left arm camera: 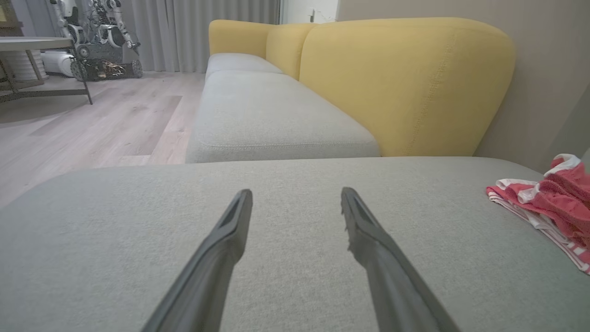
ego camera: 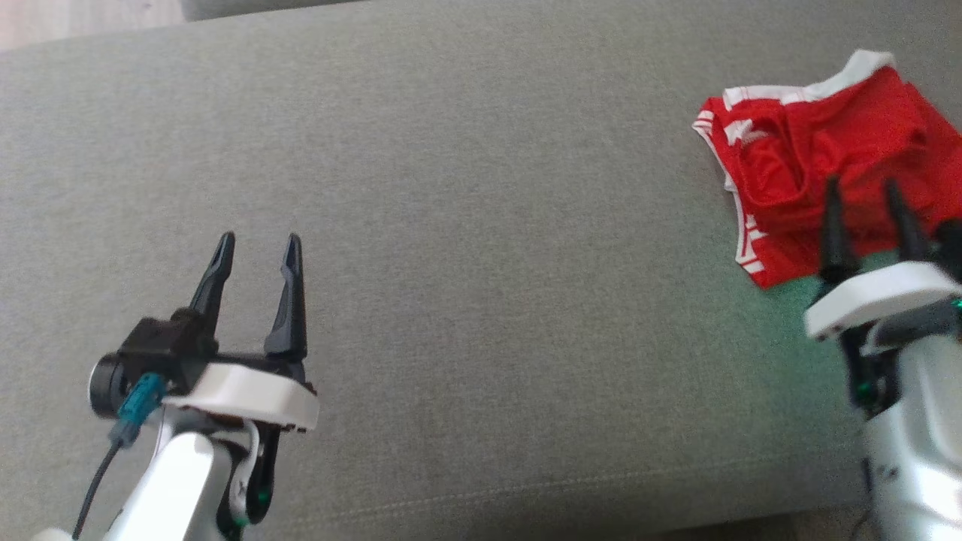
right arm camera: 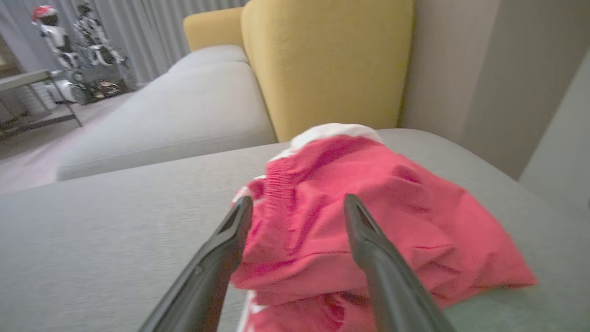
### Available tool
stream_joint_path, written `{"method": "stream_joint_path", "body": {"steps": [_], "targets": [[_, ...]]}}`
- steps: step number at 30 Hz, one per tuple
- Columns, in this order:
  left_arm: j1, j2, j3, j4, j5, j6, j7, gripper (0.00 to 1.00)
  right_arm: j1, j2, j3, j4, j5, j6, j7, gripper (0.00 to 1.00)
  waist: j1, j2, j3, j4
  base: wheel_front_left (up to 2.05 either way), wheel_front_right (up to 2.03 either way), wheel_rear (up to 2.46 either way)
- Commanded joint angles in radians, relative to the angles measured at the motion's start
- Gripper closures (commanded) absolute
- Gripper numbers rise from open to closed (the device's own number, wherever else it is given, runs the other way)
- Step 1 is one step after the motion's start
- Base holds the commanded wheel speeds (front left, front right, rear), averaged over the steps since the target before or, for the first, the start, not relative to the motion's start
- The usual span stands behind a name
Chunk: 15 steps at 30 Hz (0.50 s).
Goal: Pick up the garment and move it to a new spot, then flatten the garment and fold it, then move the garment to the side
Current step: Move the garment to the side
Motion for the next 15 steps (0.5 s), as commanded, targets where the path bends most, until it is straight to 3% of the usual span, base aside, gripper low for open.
{"method": "stream_joint_path", "body": {"steps": [1, 8, 15], "targets": [[-0.016, 0.026, 0.043, -0.035, -0.006, 0.007, -0.005, 0.0, -0.006, 0.007, 0.026, -0.058, -0.007, -0.001, -0.005, 0.0, 0.0, 0.0, -0.013, 0.014, 0.0, 0.0, 0.0], [0.031, 0.047, 0.054, -0.039, -0.011, 0.025, -0.002, 0.0, 0.129, 0.091, 0.074, -0.327, -0.053, -0.001, 0.061, 0.0, 0.0, 0.0, -0.053, 0.071, 0.0, 0.0, 0.0], [0.071, 0.063, 0.05, -0.052, -0.005, 0.027, -0.003, 0.0, 0.23, 0.119, 0.097, -0.44, -0.072, -0.001, 0.11, 0.0, 0.0, 0.0, -0.098, 0.104, 0.0, 0.0, 0.0]]}}
